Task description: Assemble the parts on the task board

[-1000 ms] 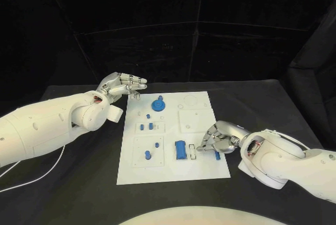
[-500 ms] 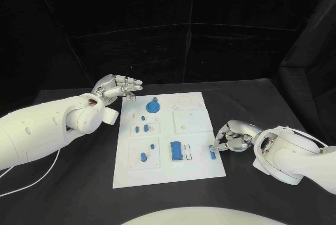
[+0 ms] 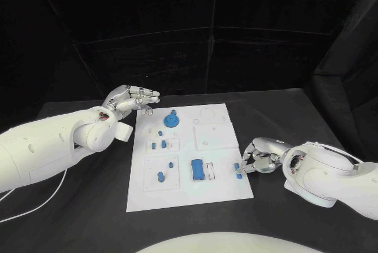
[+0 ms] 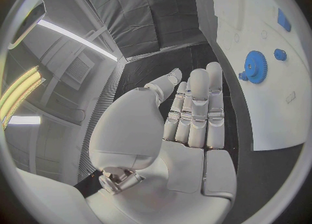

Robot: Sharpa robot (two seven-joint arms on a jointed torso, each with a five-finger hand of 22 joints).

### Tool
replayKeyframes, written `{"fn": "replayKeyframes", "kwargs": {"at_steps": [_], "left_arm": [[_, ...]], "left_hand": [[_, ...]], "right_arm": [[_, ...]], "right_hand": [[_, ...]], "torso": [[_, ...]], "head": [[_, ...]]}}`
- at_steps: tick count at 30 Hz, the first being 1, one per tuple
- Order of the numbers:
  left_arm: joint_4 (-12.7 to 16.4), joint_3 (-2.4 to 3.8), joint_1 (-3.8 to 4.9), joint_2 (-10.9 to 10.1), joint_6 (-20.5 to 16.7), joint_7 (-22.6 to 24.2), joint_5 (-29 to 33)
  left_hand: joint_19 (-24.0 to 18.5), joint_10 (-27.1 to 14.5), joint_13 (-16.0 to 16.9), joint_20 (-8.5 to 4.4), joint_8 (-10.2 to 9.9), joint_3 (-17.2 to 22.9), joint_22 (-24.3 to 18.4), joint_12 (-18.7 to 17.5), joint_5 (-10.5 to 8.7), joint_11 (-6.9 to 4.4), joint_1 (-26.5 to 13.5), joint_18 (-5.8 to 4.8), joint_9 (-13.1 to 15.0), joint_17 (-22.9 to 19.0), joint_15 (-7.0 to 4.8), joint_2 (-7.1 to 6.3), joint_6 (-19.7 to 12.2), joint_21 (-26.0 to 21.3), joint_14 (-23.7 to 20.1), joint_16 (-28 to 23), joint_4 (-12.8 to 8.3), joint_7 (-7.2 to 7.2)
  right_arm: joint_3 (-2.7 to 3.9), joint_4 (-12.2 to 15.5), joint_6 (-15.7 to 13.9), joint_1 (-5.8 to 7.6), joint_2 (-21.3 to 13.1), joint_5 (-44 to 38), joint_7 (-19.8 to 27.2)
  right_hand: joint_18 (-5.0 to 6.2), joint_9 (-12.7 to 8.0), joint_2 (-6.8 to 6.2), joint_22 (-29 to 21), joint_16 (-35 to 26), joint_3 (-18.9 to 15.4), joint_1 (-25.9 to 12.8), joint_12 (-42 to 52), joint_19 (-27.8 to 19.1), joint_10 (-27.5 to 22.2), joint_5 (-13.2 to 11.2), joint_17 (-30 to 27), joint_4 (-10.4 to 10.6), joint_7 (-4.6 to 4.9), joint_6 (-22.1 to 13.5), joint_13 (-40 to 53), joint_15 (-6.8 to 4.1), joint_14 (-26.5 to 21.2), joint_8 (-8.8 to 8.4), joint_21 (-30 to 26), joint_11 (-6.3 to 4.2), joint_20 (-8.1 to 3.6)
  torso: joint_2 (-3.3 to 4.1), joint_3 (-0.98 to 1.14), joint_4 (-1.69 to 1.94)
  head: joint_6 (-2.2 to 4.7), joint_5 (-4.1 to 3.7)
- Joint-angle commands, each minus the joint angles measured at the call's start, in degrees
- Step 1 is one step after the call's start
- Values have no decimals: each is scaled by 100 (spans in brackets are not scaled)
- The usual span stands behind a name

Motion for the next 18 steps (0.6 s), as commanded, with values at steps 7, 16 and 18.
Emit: {"fn": "replayKeyframes", "kwargs": {"at_steps": [7, 16, 18], "left_arm": [[17, 5, -6, -9, 70, 90, 20], [15, 5, -15, -11, 76, 83, 20], [15, 5, -15, -12, 76, 82, 20]], "left_hand": [[-3, -48, -2, 25, 40, -44, -9, 20, -24, 2, -64, 72, 1, -8, 25, 12, -45, -21, 4, -29, 4, -3], [-2, -49, -2, 25, 41, -45, -11, 21, -23, 0, -59, 73, 1, -9, 24, 15, -46, -23, 4, -29, 3, -5], [-2, -49, -2, 25, 41, -45, -11, 21, -23, 0, -59, 73, 1, -9, 24, 15, -46, -23, 4, -29, 3, -5]], "right_arm": [[-3, -85, -6, -33, 185, -401, -230], [-3, -150, 538, -44, 355, -542, -475], [-3, -154, 701, -50, 388, -625, -523]], "right_hand": [[-14, 11, 63, -11, -39, -41, -48, -50, -17, 120, 61, 535, 31, -18, 62, 638, 2, 419, -21, -29, -4, 29], [-14, 19, 61, -10, -48, -62, 49, -64, -17, 116, 63, 521, -21, -25, 73, 632, -5, 417, -28, -31, -11, 24], [-13, 24, 67, -19, -55, -55, 155, -78, -22, 110, 44, 511, -89, -25, 80, 625, -6, 415, -32, -38, -13, 22]], "torso": [[2, -10, -8], [1, -10, -5], [3, -9, -7]], "head": [[-5, 12], [-20, 21], [-24, 29]]}}
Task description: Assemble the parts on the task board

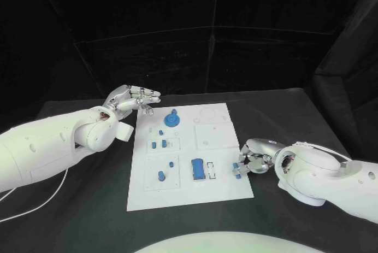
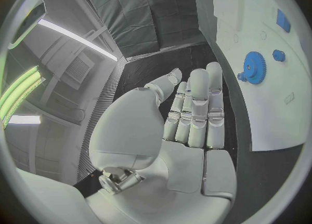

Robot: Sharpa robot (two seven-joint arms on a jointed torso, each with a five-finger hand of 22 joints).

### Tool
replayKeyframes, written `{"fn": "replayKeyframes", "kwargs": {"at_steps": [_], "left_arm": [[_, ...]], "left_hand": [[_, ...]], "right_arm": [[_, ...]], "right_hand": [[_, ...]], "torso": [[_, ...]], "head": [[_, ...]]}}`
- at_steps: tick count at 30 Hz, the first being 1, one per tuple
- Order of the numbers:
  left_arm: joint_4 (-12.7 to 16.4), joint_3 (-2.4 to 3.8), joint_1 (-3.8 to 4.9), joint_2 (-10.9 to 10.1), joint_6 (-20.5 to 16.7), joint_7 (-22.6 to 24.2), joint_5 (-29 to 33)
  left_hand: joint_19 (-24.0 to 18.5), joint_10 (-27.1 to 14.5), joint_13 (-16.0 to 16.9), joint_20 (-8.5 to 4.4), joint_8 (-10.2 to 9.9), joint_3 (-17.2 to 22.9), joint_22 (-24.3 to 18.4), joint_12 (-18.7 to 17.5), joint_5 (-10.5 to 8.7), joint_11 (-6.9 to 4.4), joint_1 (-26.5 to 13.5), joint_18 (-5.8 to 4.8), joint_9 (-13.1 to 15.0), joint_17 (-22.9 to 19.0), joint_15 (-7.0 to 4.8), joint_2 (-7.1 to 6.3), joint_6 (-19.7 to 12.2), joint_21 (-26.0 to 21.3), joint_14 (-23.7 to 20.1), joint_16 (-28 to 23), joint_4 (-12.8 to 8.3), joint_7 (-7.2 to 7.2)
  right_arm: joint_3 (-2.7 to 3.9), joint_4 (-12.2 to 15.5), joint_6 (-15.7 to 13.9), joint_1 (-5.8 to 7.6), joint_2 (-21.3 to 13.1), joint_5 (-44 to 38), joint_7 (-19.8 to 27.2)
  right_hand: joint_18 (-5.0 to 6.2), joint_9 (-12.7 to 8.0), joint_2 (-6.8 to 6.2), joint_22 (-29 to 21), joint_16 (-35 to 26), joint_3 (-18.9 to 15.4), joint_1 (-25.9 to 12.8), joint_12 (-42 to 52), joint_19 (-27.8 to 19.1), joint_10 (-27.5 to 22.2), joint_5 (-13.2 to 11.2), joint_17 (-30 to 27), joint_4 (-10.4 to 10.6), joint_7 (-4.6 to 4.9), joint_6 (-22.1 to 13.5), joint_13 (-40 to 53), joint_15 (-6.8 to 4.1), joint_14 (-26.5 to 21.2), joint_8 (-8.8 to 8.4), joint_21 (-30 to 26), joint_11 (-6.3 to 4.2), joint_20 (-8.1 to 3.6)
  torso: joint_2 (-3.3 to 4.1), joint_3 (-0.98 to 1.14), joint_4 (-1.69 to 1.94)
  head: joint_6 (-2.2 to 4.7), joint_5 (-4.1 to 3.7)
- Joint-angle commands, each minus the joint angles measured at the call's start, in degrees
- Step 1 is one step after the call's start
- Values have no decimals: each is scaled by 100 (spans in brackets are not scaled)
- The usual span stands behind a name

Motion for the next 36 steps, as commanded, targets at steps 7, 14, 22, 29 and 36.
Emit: {"fn": "replayKeyframes", "kwargs": {"at_steps": [7, 14, 22, 29, 36], "left_arm": [[13, 5, 4, -5, 67, 76, 20], [9, 5, 3, -11, 67, 79, 20], [16, 5, 3, -24, 59, 82, 20], [16, 5, 3, -17, 62, 86, 20], [21, 5, 2, -19, 61, 89, 20]], "left_hand": [[-2, -49, -2, 25, 18, -45, -6, 21, -23, 0, -60, 73, 1, -9, 24, 15, -47, -23, 4, -29, 3, -5], [-1, -50, -2, 25, 18, -46, -7, 22, -23, -1, -56, 73, 1, -9, 23, 17, -47, -25, 4, -29, 2, -5], [0, -53, -2, 25, 20, -48, -10, 24, -23, -2, -48, 75, 1, -10, 22, 20, -49, -29, 3, -29, 0, -7], [0, -53, -2, 25, 20, -48, -10, 24, -23, -2, -48, 75, 1, -10, 22, 20, -49, -29, 3, -29, 0, -7], [3, -55, -2, 24, 23, -50, -15, 28, -23, -4, -39, 76, 2, -12, 20, 27, -49, -35, 3, -29, -1, -8]], "right_arm": [[-12, -20, 1020, -27, 144, -634, -409], [-12, -18, 991, -36, 190, -863, -580], [-12, 37, 262, -37, 93, -317, -629], [-11, 120, -477, -37, 25, 660, -339], [-11, 223, -1053, -35, -51, 1438, 16]], "right_hand": [[-19, -6, 51, 18, -22, 64, 465, -77, -15, 91, -42, 550, -295, -7, 85, 588, -14, 421, -52, -33, -24, 17], [-22, -16, 362, 40, -10, 367, 880, -93, -6, 88, -216, 587, -562, -58, 151, 588, -51, 427, -87, -26, -71, -13], [-29, -52, 621, 74, 6, 837, 1030, -100, 14, 93, -327, 632, -731, -88, 173, 599, -85, 436, -174, -10, -106, -57], [-31, -66, 568, 85, 7, 1130, 880, -111, 19, 99, -126, 640, -778, -83, 187, 601, -84, 437, -233, -7, -101, -60], [-35, -78, 405, 110, 17, 1477, 572, -105, 30, 113, -26, 671, -761, -75, 216, 620, -82, 444, -300, 4, -95, -59]], "torso": [[1, -3, 2], [-4, -3, -1], [-6, -7, 1], [0, -2, 7], [3, -9, 2]], "head": [[-3, 13], [21, 36], [30, 51], [28, 53], [18, 63]]}}
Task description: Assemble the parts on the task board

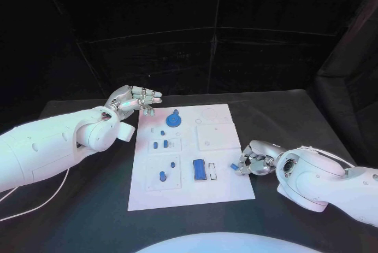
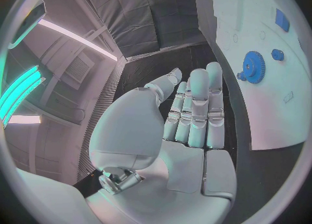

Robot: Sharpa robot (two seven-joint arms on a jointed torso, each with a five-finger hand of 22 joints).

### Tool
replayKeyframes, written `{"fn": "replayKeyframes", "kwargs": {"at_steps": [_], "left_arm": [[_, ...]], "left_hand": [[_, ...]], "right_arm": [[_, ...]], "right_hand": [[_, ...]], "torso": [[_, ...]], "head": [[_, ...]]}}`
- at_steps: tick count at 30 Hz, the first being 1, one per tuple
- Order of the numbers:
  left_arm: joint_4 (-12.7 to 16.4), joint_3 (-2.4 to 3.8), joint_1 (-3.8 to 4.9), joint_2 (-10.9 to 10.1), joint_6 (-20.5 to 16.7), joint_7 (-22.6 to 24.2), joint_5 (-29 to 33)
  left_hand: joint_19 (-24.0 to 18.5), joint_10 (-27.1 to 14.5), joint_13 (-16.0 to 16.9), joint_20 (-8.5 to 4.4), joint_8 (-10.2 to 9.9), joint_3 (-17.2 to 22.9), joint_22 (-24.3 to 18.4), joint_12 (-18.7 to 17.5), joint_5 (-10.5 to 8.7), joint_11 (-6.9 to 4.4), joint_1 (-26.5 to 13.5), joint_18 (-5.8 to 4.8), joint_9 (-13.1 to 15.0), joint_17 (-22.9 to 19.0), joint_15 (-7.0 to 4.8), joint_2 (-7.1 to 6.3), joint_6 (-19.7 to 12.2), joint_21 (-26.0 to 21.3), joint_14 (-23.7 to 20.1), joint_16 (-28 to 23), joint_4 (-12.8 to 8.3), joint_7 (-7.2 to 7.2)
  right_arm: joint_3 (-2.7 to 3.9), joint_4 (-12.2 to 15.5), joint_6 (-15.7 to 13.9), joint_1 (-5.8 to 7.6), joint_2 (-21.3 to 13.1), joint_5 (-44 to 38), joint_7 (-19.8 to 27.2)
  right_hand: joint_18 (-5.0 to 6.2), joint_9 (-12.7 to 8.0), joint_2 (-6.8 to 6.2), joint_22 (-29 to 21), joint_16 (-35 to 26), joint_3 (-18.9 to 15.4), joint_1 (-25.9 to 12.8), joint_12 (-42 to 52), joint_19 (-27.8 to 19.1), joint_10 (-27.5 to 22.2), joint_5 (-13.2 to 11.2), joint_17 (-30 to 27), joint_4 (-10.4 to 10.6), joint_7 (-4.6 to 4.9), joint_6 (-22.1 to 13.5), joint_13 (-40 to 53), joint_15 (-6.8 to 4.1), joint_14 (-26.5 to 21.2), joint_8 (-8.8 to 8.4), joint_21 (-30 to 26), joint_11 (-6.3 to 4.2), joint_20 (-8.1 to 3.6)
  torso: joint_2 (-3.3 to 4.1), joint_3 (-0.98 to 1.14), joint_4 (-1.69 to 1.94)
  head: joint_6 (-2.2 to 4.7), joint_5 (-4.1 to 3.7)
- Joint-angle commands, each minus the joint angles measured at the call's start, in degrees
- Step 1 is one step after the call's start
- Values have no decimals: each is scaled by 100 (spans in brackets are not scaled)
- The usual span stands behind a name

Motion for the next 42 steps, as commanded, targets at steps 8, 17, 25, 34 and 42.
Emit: {"fn": "replayKeyframes", "kwargs": {"at_steps": [8, 17, 25, 34, 42], "left_arm": [[25, 5, 7, 0, 66, 94, 20], [35, 5, 7, 0, 66, 96, 20], [38, 5, 7, 8, 68, 94, 20], [40, 5, 7, 7, 73, 89, 20], [36, 5, 7, 14, 121, 74, 20]], "left_hand": [[2, -55, -2, 24, 24, -35, -7, 28, -23, -4, -40, 76, 2, -7, 20, 27, -50, -35, 3, -29, 15, -8], [2, -55, -2, 24, 24, -35, -7, 28, -23, -4, -40, 76, 2, -7, 20, 27, -50, -35, 3, -29, 15, -8], [2, -55, -2, 24, 24, -35, -7, 28, -23, -4, -40, 76, 2, -7, 20, 27, -50, -35, 3, -29, 15, -8], [2, -55, -2, 24, 24, -35, -7, 28, -23, -4, -40, 76, 2, -7, 20, 27, -50, -35, 3, -29, 15, -8], [9, -72, -2, 29, 28, -79, -25, 39, -24, 4, -69, 75, 1, -13, 25, 23, -64, -58, 0, -29, 41, -1]], "right_arm": [[1, 70, -735, 5, 108, 1075, 421], [2, 0, -702, 6, 336, 1233, 409], [2, -89, -487, 6, 584, 1280, 324], [1, -168, -307, 6, 773, 1288, 202], [1, -229, -221, 6, 879, 1217, 85]], "right_hand": [[-37, 26, 80, 24, 18, 349, -81, -17, 13, 123, 88, 682, 50, -3, 82, 392, -36, 445, -22, 9, -31, -39], [-37, 26, -98, 30, 21, 736, -305, -14, 13, 132, 250, 695, 56, 2, 116, 408, -32, 448, -73, 9, -27, -36], [-37, 30, -193, 31, 19, 880, -465, -21, 12, 133, 245, 695, 100, 6, 135, 408, -28, 448, -91, 7, -22, -31], [-39, 47, -304, 44, 23, 1003, -702, -9, 17, 150, 552, 708, 190, -6, 190, 423, -33, 451, -95, 12, -25, -28], [-42, 69, -356, 65, 34, 1034, -820, 23, 27, 171, 697, 733, 241, -14, 229, 449, -37, 456, -82, 22, -36, -33]], "torso": [[3, -1, -1], [6, -1, -8], [5, -2, -6], [3, -2, -8], [-3, -1, -7]], "head": [[-10, 34], [-17, 65], [-22, 71], [-31, 73], [-32, 79]]}}
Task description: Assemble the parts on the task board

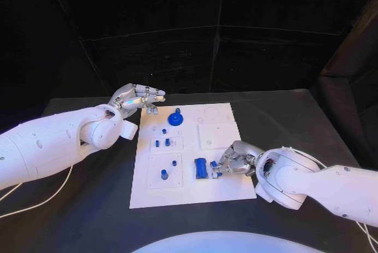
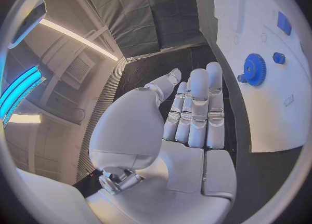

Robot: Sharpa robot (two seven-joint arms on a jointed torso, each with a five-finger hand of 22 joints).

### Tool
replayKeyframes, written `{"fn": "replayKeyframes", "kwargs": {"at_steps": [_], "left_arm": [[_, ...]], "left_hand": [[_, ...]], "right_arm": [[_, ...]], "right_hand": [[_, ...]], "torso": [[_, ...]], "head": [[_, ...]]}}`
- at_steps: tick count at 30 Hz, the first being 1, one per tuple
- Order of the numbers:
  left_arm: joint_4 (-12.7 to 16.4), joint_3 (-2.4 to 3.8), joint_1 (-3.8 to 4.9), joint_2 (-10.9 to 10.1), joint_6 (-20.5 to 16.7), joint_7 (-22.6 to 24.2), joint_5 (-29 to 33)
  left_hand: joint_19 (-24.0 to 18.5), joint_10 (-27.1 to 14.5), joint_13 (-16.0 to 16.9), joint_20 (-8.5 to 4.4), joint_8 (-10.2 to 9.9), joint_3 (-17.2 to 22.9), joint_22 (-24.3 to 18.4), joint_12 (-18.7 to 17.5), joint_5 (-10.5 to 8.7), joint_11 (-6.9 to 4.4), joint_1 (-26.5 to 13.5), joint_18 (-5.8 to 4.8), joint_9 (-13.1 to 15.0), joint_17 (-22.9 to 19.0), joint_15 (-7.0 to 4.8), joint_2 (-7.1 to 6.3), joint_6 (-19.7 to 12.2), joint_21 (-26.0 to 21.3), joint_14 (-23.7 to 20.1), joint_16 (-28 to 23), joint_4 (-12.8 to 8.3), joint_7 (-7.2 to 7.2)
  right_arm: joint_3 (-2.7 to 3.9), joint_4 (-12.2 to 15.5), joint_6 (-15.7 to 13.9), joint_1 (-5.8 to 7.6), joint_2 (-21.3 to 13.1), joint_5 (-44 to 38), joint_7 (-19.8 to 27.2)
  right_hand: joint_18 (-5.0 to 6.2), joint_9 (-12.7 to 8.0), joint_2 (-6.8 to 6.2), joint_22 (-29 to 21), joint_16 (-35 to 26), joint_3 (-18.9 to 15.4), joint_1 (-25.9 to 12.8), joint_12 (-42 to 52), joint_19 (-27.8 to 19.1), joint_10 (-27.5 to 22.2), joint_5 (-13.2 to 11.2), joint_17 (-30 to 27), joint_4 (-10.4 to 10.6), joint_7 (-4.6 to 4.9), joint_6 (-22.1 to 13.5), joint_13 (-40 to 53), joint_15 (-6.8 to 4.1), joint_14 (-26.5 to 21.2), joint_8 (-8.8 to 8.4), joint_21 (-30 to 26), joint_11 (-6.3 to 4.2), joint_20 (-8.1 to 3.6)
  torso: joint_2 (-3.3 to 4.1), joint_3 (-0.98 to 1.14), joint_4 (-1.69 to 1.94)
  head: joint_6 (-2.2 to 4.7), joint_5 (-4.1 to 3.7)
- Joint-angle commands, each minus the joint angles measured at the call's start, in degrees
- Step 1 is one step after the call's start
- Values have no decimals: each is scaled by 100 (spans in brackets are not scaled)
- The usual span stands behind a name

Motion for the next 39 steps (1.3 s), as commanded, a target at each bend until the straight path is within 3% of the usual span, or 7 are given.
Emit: {"fn": "replayKeyframes", "kwargs": {"at_steps": [1, 11, 18, 24, 29, 39], "left_arm": [[9, 5, 8, 9, 101, 69, 20], [6, 5, 8, 11, 114, 66, 20], [4, 5, 8, 14, 116, 64, 20], [1, 5, 8, 14, 116, 62, 20], [1, 5, 8, 14, 116, 60, 20], [-2, 5, 8, 14, 112, 60, 20]], "left_hand": [[9, -30, -2, 29, 29, -40, -9, 39, -24, 4, -43, 74, 1, -6, 25, -3, -22, -16, 0, -29, 1, -1], [11, -36, -2, 30, 29, -50, -14, 41, -24, 6, -52, 74, 0, -8, 27, -1, -28, -23, -2, -29, 10, 0], [11, -36, -2, 30, 29, -50, -14, 41, -24, 6, -52, 74, 0, -8, 27, -1, -28, -23, -2, -29, 10, 0], [12, -41, -3, 31, 29, -55, -18, 42, -23, 5, -51, 74, 0, -9, 28, -1, -32, -27, -2, -29, 11, -1], [12, -41, -3, 31, 29, -55, -18, 42, -23, 5, -51, 74, 0, -9, 28, -1, -32, -27, -2, -29, 11, -1], [12, -41, -3, 31, 29, -55, -18, 42, -23, 5, -51, 74, 0, -9, 28, -1, -32, -27, -2, -29, 11, -1]], "right_arm": [[0, -5, 157, 6, 34, -41, -117], [0, -40, 251, 6, 96, -166, -214], [0, -68, 215, 6, 136, -253, -228], [0, -89, 179, 6, 152, -303, -229], [0, -92, 169, 6, 147, -332, -232], [1, -47, 182, 6, 36, -375, -79]], "right_hand": [[-42, 15, -10, 8, 35, 17, -59, 22, 28, 172, 28, 736, 36, -93, 125, 710, -38, 457, -11, 22, -37, -34], [-42, 39, -56, 13, 35, 6, -168, 21, 31, 177, -3, 737, 96, -103, 158, 712, -43, 457, 4, 24, -44, -38], [-42, 62, -161, 8, 28, -113, -356, 11, 30, 178, -71, 726, 204, -96, 173, 708, -40, 454, 9, 19, -37, -39], [-42, 93, -299, 6, 25, -462, -667, 5, 30, 182, -381, 725, 414, -82, 190, 710, -28, 454, 12, 14, -22, -31], [-40, 123, -293, 2, 22, -758, -731, 0, 28, 182, -764, 724, 552, -91, 185, 714, -33, 453, 9, 7, -29, -32], [-37, 151, -276, -10, 10, -928, -537, -9, 21, 176, -845, 705, 517, -88, 165, 715, -33, 449, 4, -4, -27, -33]], "torso": [[-1, 2, 4], [3, 0, -4], [3, 0, 3], [0, 0, -1], [1, 1, -7], [-1, 5, -1]], "head": [[0, 4], [-10, 18], [-6, 20], [-12, 31], [-17, 26], [-5, 24]]}}
